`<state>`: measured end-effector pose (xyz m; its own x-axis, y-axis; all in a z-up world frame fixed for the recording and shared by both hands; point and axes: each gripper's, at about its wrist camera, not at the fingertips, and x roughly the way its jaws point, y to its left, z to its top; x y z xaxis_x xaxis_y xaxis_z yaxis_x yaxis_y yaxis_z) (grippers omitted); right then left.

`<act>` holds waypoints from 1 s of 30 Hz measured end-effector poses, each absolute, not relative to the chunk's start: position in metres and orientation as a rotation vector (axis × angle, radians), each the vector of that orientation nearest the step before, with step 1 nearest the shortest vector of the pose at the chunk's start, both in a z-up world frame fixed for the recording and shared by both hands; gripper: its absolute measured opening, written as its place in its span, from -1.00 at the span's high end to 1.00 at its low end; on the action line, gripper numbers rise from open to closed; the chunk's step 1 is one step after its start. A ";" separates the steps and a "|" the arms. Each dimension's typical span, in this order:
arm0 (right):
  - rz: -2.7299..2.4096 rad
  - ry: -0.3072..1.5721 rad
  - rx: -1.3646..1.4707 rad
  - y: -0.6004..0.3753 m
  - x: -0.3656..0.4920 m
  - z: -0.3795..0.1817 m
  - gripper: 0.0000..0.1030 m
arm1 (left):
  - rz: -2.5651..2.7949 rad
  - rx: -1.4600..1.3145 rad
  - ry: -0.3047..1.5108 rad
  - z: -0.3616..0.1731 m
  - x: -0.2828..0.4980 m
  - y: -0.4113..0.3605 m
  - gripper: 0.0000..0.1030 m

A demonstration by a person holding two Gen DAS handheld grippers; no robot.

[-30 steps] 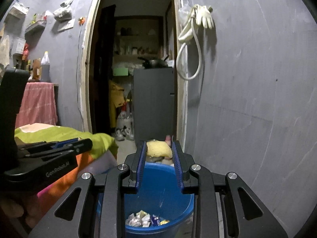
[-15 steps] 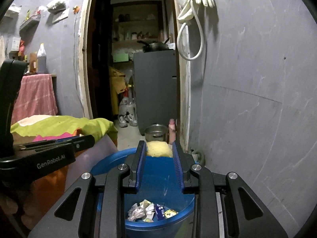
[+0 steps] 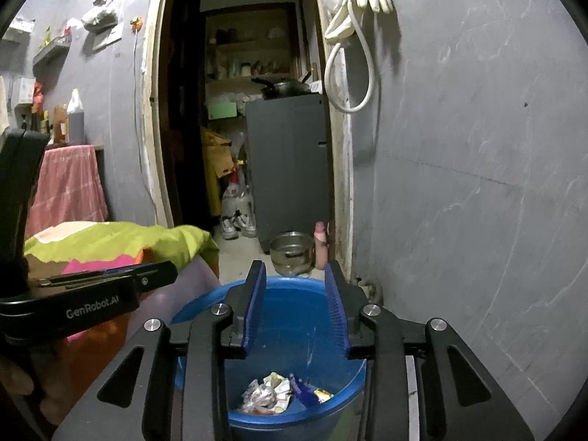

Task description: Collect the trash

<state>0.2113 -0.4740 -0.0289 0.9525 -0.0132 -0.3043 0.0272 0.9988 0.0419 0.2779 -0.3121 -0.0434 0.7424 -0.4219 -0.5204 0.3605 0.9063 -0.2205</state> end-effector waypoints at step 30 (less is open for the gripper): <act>-0.028 0.084 0.022 -0.436 0.123 0.080 -0.71 | -0.415 -0.208 0.298 0.075 0.183 -0.215 -0.91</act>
